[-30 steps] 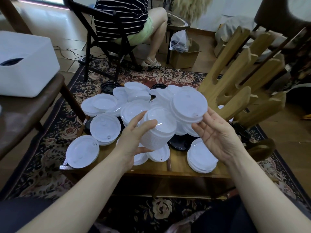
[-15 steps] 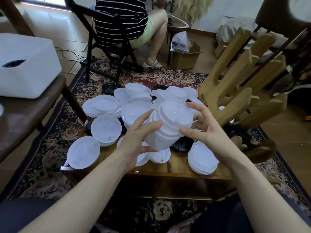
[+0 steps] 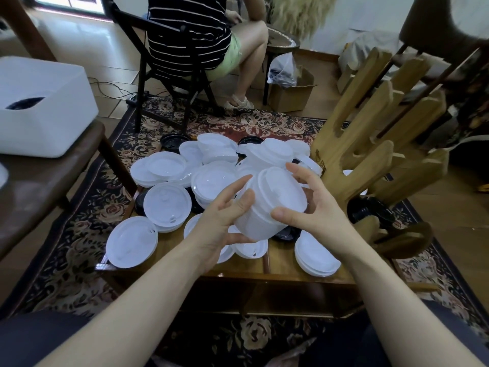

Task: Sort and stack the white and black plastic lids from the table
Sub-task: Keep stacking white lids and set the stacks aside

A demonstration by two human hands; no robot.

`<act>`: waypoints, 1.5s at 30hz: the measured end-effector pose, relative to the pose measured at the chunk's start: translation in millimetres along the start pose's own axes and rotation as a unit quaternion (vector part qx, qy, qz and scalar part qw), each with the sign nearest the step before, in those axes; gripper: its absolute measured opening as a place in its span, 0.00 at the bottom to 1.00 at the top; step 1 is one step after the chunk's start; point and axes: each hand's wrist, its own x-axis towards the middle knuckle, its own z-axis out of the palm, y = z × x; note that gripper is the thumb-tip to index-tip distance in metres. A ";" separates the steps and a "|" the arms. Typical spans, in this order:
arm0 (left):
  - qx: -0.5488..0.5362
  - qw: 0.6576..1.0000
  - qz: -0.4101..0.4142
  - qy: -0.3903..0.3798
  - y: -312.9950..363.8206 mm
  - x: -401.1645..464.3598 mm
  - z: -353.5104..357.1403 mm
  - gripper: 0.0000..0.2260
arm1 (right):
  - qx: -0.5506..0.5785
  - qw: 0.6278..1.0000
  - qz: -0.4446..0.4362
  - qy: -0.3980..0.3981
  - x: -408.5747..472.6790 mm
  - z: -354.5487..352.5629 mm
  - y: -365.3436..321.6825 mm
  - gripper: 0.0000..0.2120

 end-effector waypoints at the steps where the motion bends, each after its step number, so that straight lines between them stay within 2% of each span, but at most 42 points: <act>1: -0.005 1.000 -0.001 0.004 -0.5 0.2 0.6 0.25 | -0.022 1.000 -0.006 0.017 -0.8 3.3 0.1 0.42; 7: 0.002 1.000 0.006 0.012 -3.1 1.9 -0.1 0.24 | -0.080 0.996 -0.026 0.043 -3.6 13.3 -0.1 0.43; 14: 0.035 0.999 0.013 0.007 -2.9 0.1 1.4 0.24 | -0.065 0.997 -0.007 0.026 -3.7 16.6 4.5 0.43; 24: 0.056 0.998 0.003 -0.001 -3.2 -2.4 2.3 0.31 | -0.144 0.989 -0.039 -0.018 -5.6 11.5 6.7 0.37; 29: 0.037 0.999 0.017 0.028 -1.3 -3.1 4.1 0.27 | -0.114 0.991 -0.042 -0.056 -7.4 10.1 4.1 0.40; 31: 0.035 0.998 0.017 0.039 0.2 -2.8 2.8 0.28 | -0.087 0.993 -0.030 -0.072 -6.1 0.0 3.3 0.42; 34: 0.029 0.998 0.016 0.056 1.1 -2.0 -0.9 0.33 | -0.072 0.997 -0.015 -0.021 -3.9 -23.1 8.7 0.41; 38: 0.017 0.997 0.009 0.071 1.4 -0.9 -7.2 0.33 | -0.202 0.979 0.017 0.028 -7.5 -51.6 32.4 0.33; 41: 0.018 0.998 0.003 0.066 2.2 -1.8 -9.5 0.30 | -0.350 0.935 0.058 -0.025 -13.1 -61.3 54.1 0.33; 45: 0.011 0.998 0.001 0.057 3.1 -2.5 -8.1 0.26 | -0.456 0.883 0.089 -0.065 -14.7 -59.0 63.9 0.38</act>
